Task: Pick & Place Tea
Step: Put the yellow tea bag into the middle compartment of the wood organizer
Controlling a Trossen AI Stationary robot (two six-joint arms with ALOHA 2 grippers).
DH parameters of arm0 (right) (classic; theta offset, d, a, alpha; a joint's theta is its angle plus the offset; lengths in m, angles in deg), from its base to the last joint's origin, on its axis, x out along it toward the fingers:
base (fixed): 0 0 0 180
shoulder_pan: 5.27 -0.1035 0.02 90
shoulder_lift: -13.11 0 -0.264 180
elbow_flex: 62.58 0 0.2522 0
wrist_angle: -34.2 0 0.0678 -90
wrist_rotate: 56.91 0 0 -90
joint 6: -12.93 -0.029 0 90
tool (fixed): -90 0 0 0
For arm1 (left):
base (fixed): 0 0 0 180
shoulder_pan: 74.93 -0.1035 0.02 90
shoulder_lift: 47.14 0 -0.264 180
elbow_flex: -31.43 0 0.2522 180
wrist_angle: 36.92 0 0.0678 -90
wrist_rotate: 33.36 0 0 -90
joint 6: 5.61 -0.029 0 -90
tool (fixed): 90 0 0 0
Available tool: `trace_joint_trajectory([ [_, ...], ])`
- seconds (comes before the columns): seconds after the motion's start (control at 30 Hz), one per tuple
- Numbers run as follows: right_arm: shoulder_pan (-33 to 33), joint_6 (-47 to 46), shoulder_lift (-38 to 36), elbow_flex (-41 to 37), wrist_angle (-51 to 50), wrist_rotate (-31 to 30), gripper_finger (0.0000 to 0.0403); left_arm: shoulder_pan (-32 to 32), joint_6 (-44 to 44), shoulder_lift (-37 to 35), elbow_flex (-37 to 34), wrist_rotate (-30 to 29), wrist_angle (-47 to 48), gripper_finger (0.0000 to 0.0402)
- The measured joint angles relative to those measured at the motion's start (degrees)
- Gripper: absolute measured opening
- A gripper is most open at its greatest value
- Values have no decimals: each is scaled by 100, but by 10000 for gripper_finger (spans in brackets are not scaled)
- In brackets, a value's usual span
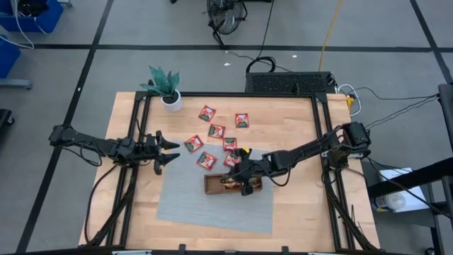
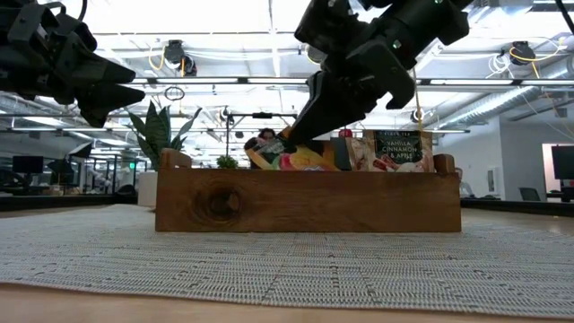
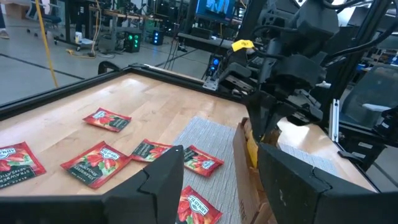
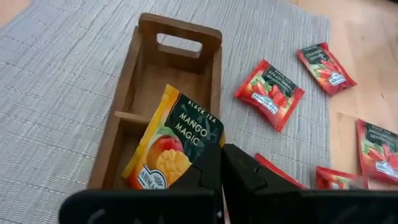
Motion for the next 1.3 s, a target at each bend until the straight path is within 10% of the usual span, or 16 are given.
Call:
trace_joint_trajectory([
  [0.67,-114,563,1,-2,587,6,141,-1,0,0,0,0,0,205],
  [1.3,19,364,1,-2,281,780,99,-2,-1,0,0,0,2,205],
])
